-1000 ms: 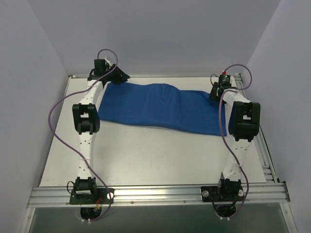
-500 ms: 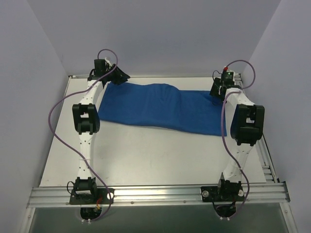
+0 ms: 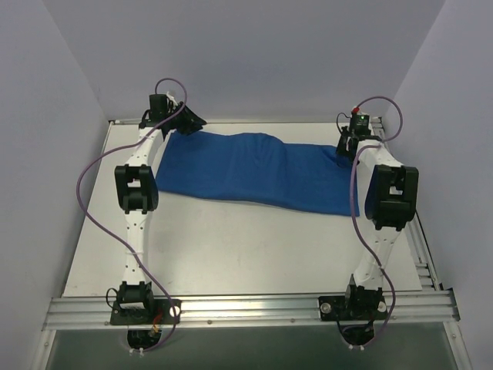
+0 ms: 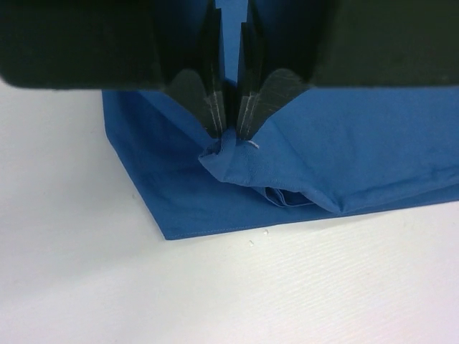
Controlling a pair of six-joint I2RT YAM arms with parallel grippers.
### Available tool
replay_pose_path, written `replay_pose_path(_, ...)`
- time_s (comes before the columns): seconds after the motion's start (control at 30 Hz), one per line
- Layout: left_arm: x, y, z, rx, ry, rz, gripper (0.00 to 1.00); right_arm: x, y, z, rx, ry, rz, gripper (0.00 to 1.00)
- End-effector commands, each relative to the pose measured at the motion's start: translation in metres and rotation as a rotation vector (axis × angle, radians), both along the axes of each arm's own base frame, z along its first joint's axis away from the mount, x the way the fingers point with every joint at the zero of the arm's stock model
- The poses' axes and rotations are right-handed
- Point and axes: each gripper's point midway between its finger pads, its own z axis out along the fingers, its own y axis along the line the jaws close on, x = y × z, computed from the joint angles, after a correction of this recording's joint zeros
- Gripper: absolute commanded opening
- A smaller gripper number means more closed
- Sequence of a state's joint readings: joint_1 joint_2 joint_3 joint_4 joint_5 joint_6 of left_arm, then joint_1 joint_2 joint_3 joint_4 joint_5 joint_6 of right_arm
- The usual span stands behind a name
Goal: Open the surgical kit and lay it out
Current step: Open the surgical kit at the center of the board.
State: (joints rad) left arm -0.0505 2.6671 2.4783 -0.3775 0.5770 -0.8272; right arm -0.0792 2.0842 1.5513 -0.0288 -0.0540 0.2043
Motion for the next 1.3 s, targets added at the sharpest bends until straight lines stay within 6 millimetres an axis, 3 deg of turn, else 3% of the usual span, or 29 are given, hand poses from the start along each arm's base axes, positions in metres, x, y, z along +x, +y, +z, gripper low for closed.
replay_pose_path(0.0, 0.006, 0.006, 0.010, 0.007, -0.043, 0.009, 0.41, 0.010, 0.010, 0.014, 0.017, -0.031, 0.031, 0.06)
replay_pose_path(0.07, 0.005, 0.007, 0.017, 0.016, -0.049, 0.026, 0.39, 0.008, 0.019, 0.027, 0.021, -0.051, 0.049, 0.01)
replay_pose_path(0.1, 0.005, 0.011, 0.011, 0.029, -0.037, 0.046, 0.39, 0.004, 0.024, 0.030, 0.018, -0.043, 0.057, 0.01)
replay_pose_path(0.13, 0.004, 0.011, 0.022, 0.035, -0.055, 0.054, 0.39, 0.001, 0.030, 0.043, 0.003, -0.057, 0.064, 0.01)
replay_pose_path(0.2, 0.002, 0.013, 0.026, 0.043, -0.058, 0.065, 0.38, -0.011, 0.040, 0.044, 0.000, -0.048, 0.077, 0.00)
replay_pose_path(0.23, 0.001, 0.016, 0.039, 0.049, -0.076, 0.080, 0.38, -0.016, 0.055, 0.057, 0.000, -0.068, 0.099, 0.00)
replay_pose_path(0.3, -0.001, 0.016, 0.048, 0.054, -0.088, 0.090, 0.38, -0.033, 0.063, 0.052, 0.000, -0.043, 0.100, 0.00)
replay_pose_path(0.37, -0.006, 0.018, 0.063, 0.058, -0.104, 0.100, 0.38, -0.047, 0.077, 0.068, -0.009, -0.067, 0.131, 0.00)
replay_pose_path(0.4, -0.009, 0.019, 0.078, 0.057, -0.127, 0.103, 0.38, -0.058, 0.080, 0.064, -0.022, -0.049, 0.135, 0.00)
replay_pose_path(0.43, -0.012, 0.019, 0.077, 0.061, -0.120, 0.103, 0.38, -0.066, 0.083, 0.082, -0.025, -0.082, 0.136, 0.00)
replay_pose_path(0.5, -0.019, 0.020, 0.097, 0.064, -0.141, 0.110, 0.38, -0.085, 0.091, 0.082, -0.004, -0.066, 0.158, 0.00)
replay_pose_path(0.53, -0.021, 0.021, 0.103, 0.066, -0.150, 0.116, 0.38, -0.094, 0.092, 0.096, 0.006, -0.091, 0.154, 0.00)
replay_pose_path(0.57, -0.025, 0.023, 0.100, 0.072, -0.137, 0.127, 0.38, -0.104, 0.096, 0.095, 0.021, -0.074, 0.161, 0.00)
replay_pose_path(0.6, -0.030, 0.025, 0.119, 0.068, -0.165, 0.137, 0.38, -0.119, 0.102, 0.099, 0.055, -0.076, 0.186, 0.00)
replay_pose_path(0.67, -0.037, 0.025, 0.124, 0.071, -0.165, 0.142, 0.38, -0.140, 0.114, 0.098, 0.083, -0.056, 0.217, 0.00)
replay_pose_path(0.7, -0.043, 0.026, 0.139, 0.068, -0.186, 0.145, 0.38, -0.159, 0.119, 0.097, 0.118, -0.052, 0.223, 0.00)
replay_pose_path(0.73, -0.048, 0.025, 0.135, 0.069, -0.172, 0.145, 0.38, -0.169, 0.123, 0.095, 0.144, -0.046, 0.223, 0.00)
replay_pose_path(0.77, -0.054, 0.026, 0.154, 0.065, -0.206, 0.152, 0.38, -0.180, 0.126, 0.093, 0.167, -0.037, 0.227, 0.00)
replay_pose_path(0.8, -0.059, 0.025, 0.158, 0.059, -0.210, 0.153, 0.38, -0.190, 0.127, 0.103, 0.199, -0.055, 0.211, 0.00)
replay_pose_path(0.83, -0.063, 0.024, 0.154, 0.058, -0.202, 0.153, 0.38, -0.205, 0.126, 0.094, 0.213, -0.019, 0.196, 0.00)
replay_pose_path(0.87, -0.070, 0.025, 0.169, 0.056, -0.226, 0.156, 0.38, -0.213, 0.129, 0.105, 0.238, -0.054, 0.200, 0.00)
replay_pose_path(1.0, -0.088, 0.024, 0.173, 0.068, -0.217, 0.157, 0.39, -0.245, 0.136, 0.100, 0.312, -0.004, 0.194, 0.00)
replay_pose_path(1.03, -0.094, 0.025, 0.182, 0.066, -0.232, 0.160, 0.39, -0.249, 0.137, 0.101, 0.320, 0.000, 0.202, 0.00)
replay_pose_path(1.07, -0.099, 0.026, 0.173, 0.075, -0.215, 0.164, 0.39, -0.253, 0.139, 0.104, 0.329, -0.006, 0.208, 0.00)
replay_pose_path(1.13, -0.107, 0.028, 0.177, 0.083, -0.228, 0.170, 0.41, -0.264, 0.141, 0.100, 0.345, 0.036, 0.212, 0.00)
replay_pose_path(1.27, -0.116, 0.031, 0.163, 0.128, -0.196, 0.150, 0.47, -0.290, 0.149, 0.090, 0.386, 0.109, 0.229, 0.00)
